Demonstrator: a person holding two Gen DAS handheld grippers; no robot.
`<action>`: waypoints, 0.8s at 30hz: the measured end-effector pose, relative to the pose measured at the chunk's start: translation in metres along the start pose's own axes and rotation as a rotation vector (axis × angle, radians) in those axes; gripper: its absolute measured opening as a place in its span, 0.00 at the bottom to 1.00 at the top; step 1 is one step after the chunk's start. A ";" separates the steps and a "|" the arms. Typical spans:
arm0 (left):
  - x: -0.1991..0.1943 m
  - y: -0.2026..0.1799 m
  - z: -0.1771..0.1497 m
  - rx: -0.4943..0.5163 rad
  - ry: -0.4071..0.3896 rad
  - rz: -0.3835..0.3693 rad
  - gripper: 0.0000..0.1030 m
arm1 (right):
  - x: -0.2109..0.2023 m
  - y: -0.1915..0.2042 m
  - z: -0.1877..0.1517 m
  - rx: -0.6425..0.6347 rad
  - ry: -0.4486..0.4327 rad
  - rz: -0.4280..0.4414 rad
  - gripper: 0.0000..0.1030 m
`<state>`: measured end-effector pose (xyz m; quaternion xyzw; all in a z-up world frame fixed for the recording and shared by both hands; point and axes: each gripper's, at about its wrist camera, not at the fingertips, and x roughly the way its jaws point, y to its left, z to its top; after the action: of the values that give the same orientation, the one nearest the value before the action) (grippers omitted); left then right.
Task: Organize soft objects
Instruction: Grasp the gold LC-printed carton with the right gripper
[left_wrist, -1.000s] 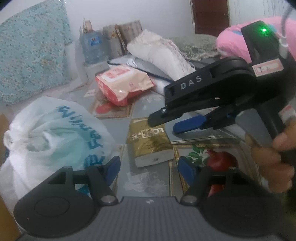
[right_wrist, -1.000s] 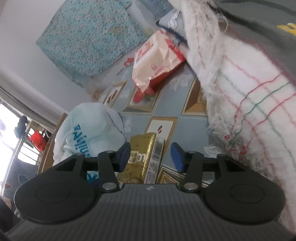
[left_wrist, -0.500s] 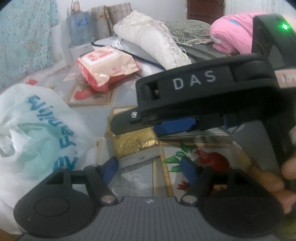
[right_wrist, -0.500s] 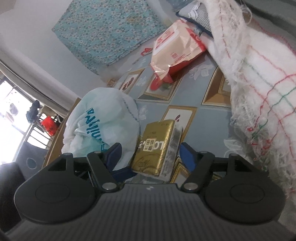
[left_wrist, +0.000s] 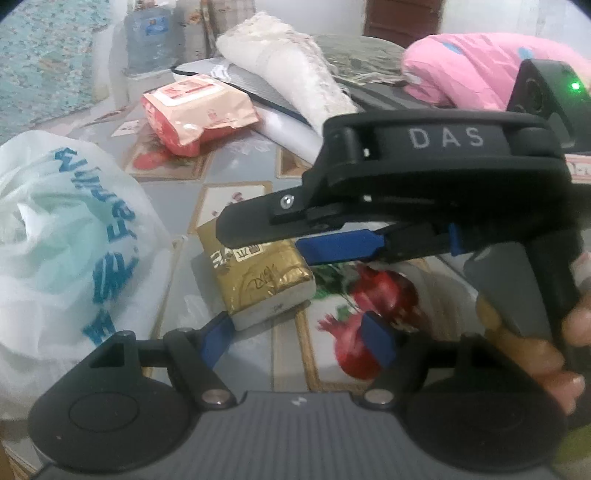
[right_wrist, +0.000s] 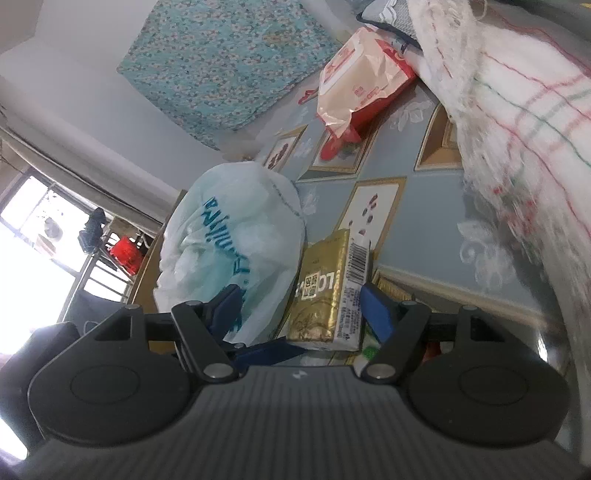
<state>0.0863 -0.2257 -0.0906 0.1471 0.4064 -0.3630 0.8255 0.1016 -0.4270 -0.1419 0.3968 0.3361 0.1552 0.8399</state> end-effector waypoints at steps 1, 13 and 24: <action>-0.003 -0.001 -0.004 0.005 0.001 -0.009 0.74 | -0.003 0.000 -0.003 0.002 0.000 0.005 0.69; -0.029 -0.010 -0.023 0.066 0.000 -0.112 0.76 | -0.037 -0.002 -0.039 0.048 0.028 0.037 0.75; -0.024 -0.015 -0.019 0.128 -0.115 0.091 0.76 | -0.053 -0.003 -0.029 0.073 -0.077 0.004 0.76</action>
<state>0.0548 -0.2141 -0.0828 0.1968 0.3272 -0.3583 0.8520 0.0431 -0.4399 -0.1343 0.4334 0.3083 0.1291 0.8369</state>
